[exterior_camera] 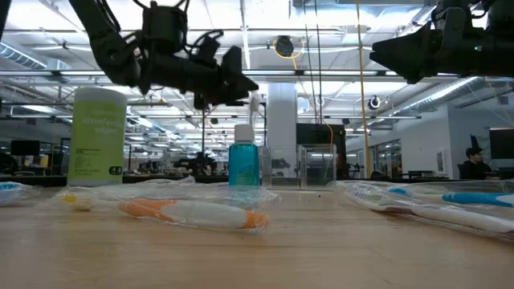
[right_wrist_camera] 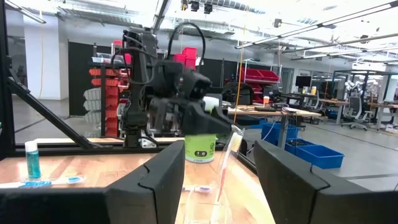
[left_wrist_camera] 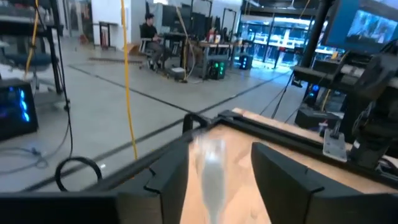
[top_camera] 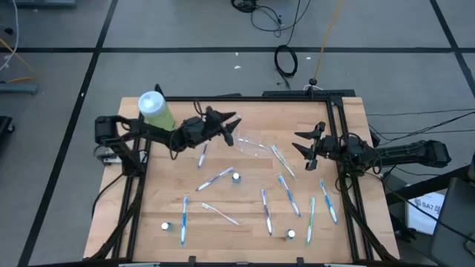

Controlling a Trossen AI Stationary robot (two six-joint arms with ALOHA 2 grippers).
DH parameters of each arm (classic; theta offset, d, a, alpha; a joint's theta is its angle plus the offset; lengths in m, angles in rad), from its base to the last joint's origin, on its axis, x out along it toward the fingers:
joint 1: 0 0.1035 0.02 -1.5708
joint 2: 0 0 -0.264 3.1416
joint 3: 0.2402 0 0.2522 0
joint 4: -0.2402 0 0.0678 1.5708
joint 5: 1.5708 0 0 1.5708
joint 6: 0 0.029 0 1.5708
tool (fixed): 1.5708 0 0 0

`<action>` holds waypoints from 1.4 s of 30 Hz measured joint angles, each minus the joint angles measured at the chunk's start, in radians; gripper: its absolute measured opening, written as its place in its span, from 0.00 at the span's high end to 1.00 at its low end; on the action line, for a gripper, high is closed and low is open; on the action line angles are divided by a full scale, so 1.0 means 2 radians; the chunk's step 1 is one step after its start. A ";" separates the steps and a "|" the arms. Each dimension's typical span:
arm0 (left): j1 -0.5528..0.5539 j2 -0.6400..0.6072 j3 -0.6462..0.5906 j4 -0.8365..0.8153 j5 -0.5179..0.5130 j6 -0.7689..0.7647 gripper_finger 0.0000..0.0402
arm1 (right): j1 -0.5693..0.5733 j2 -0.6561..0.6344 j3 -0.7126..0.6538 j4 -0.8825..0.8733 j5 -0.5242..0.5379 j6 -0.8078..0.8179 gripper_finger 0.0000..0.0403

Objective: Pick & Place toothbrushing station
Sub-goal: Put the top blue mouthwash into the transparent organizer

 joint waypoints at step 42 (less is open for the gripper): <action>-0.174 -0.261 0.000 -0.461 0.006 0.035 0.47 | 0.043 0.156 0.077 0.008 -0.133 0.079 0.54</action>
